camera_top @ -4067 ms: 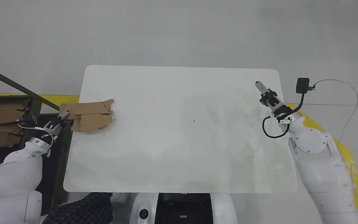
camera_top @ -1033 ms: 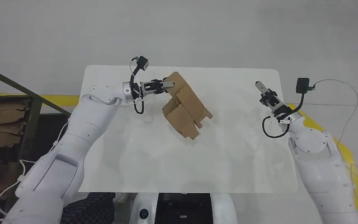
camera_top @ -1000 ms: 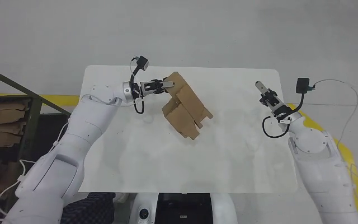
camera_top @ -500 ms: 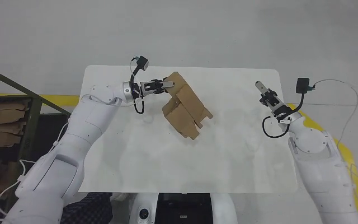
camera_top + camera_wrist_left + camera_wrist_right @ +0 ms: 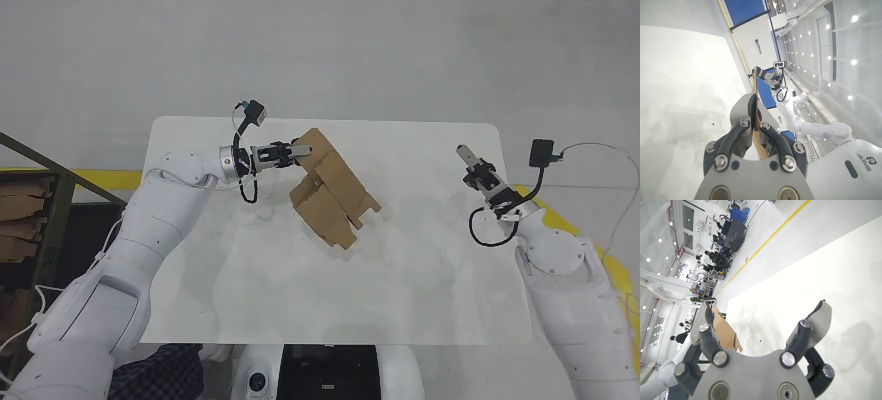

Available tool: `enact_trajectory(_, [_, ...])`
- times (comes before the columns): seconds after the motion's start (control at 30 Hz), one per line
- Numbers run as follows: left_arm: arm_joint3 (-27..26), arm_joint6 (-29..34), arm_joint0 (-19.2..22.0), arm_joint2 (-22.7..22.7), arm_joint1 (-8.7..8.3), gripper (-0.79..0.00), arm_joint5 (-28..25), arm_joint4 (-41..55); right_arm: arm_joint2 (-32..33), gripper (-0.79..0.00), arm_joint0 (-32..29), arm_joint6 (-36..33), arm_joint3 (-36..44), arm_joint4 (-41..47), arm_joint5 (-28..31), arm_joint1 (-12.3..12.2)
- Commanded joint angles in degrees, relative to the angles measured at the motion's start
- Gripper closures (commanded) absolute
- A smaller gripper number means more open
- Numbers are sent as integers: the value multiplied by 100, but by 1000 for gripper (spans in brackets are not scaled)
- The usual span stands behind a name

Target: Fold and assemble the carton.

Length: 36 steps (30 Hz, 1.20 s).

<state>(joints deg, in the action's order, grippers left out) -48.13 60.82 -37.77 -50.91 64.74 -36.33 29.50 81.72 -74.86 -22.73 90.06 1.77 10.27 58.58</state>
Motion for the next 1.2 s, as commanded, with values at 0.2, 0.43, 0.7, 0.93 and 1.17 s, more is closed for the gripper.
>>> enact_trajectory(0.2, [0, 0, 0, 0, 0, 0, 0, 0, -90, -785, 120, -1727, -354, 1335, 727, 5])
enact_trajectory(0.43, [0, 0, 0, 0, 0, 0, 0, 0, -623, -785, 354, -2334, -533, 1103, 1068, 62])
enact_trajectory(0.7, [0, 0, 0, 0, 0, 0, 0, 0, -1251, -785, 769, -2647, -874, 1150, 1340, 186])
enact_trajectory(0.93, [0, 0, 0, 0, 0, 0, 0, 0, -1773, -622, 1135, -2641, -1417, 1197, 1466, 330])
enact_trajectory(1.17, [0, 0, 0, 0, 0, 0, 0, 0, -2210, -502, 1505, -2660, -1911, 1383, 1538, 491])
